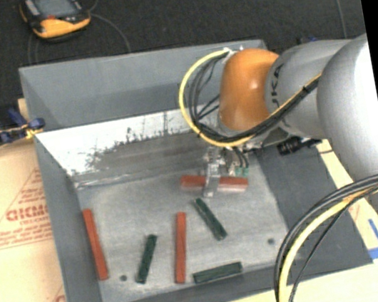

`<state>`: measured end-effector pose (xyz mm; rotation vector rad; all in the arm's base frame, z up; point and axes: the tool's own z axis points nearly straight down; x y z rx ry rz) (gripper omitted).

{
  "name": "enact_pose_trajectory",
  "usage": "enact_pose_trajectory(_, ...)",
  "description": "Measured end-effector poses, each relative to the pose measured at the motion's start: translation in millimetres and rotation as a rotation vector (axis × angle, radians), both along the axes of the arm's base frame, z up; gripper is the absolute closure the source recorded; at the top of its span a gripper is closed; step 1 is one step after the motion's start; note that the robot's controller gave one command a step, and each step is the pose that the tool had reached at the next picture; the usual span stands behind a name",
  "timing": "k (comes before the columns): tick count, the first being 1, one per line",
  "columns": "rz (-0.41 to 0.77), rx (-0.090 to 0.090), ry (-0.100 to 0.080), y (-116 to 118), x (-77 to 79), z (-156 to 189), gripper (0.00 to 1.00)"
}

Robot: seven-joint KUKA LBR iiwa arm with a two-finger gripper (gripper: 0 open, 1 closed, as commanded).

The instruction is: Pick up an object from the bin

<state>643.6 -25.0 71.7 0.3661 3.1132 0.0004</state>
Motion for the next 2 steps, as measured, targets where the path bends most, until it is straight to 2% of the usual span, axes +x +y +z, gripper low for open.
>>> enact_pose_trajectory(1,0.000,0.000,0.000,0,0.0,0,1.00)
enact_pose_trajectory(2,0.052,-0.002,0.001,2,-2.8,133,1.00)
